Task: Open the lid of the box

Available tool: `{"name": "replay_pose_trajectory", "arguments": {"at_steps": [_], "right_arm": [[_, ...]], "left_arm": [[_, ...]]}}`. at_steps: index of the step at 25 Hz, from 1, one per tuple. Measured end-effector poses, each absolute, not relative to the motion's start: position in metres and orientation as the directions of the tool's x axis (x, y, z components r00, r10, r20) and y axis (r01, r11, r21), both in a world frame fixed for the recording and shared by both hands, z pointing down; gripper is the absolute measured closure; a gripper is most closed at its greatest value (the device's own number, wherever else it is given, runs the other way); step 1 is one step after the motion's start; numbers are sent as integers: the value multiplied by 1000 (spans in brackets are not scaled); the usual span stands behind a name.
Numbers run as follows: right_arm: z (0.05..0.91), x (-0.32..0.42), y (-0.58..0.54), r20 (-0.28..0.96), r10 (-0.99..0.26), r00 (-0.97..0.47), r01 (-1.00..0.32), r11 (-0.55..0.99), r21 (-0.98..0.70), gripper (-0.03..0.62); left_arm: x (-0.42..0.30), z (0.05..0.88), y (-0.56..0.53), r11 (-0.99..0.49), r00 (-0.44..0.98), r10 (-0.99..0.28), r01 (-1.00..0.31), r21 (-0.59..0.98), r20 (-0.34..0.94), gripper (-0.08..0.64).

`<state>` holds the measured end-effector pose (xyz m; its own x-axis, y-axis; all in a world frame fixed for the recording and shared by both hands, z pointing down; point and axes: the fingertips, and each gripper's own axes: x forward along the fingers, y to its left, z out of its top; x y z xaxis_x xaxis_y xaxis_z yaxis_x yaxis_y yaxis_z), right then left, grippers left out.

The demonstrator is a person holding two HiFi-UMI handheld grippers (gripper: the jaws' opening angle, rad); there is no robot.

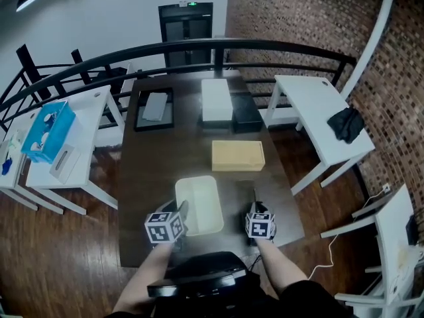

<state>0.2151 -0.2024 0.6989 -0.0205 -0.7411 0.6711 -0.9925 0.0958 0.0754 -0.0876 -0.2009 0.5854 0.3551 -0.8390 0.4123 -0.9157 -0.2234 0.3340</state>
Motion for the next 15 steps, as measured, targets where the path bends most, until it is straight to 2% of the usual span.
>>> {"name": "replay_pose_trajectory", "arguments": {"at_steps": [11,15], "right_arm": [[725,213,-203,661,-749,-37,-995,91,47,565],[696,214,-200,610,-790,-68,-997,73,-16,565]], "left_arm": [[-89,583,-198,-205,326,-849,-928,310,415,417],[-89,583,-198,-209,334,-853,-923,323,401,417]]}}
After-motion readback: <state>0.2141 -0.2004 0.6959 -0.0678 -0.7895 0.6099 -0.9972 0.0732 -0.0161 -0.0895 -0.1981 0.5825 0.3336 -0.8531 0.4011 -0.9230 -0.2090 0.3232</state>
